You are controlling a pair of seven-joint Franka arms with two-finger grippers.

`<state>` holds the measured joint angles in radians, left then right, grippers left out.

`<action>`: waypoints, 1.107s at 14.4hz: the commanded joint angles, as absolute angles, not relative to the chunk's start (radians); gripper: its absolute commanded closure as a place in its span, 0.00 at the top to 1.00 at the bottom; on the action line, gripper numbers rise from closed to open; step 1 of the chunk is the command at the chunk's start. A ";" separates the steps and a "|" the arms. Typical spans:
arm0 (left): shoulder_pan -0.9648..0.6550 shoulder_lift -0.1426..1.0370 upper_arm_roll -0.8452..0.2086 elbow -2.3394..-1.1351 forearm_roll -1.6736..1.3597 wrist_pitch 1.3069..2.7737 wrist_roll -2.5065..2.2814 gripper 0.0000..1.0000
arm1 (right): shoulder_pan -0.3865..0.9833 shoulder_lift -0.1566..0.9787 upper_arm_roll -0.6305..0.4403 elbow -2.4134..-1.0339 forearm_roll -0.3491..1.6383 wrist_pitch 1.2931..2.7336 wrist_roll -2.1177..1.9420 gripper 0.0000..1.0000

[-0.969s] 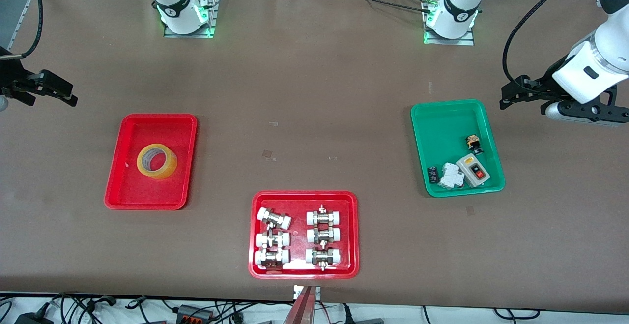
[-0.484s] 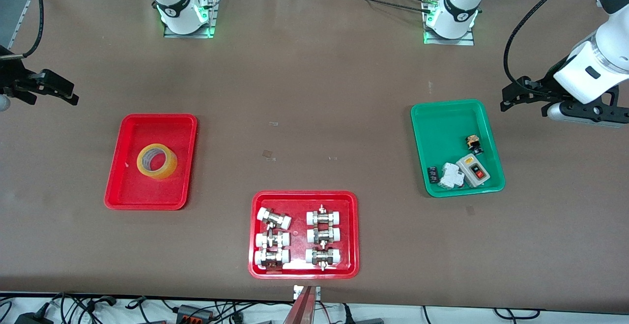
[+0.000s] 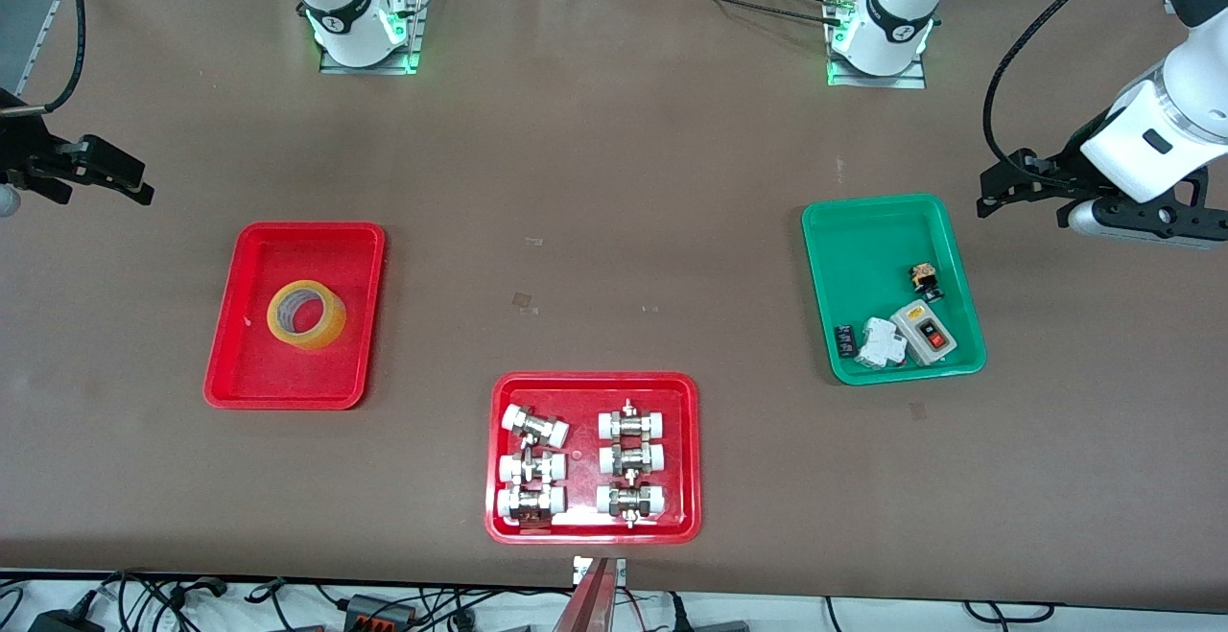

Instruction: Left arm passes tape to right arm into tray

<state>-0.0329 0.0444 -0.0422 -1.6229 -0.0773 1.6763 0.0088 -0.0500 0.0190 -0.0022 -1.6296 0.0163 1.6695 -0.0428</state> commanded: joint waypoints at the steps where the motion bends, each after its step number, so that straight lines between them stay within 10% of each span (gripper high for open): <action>1: -0.025 0.035 -0.043 -1.623 -0.084 1.666 0.029 1.00 | -0.055 -0.008 0.000 -1.657 0.028 1.675 -0.052 1.00; 16: -0.034 0.090 -0.043 -1.621 -0.083 1.706 0.020 1.00 | -0.054 -0.015 0.002 -1.651 0.025 1.637 -0.054 1.00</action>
<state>-0.0323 0.0638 -0.0422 -1.6281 -0.0773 1.6798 0.0087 -0.0496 0.0097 -0.0015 -1.6296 0.0166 1.6400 -0.0428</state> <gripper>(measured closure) 0.000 0.000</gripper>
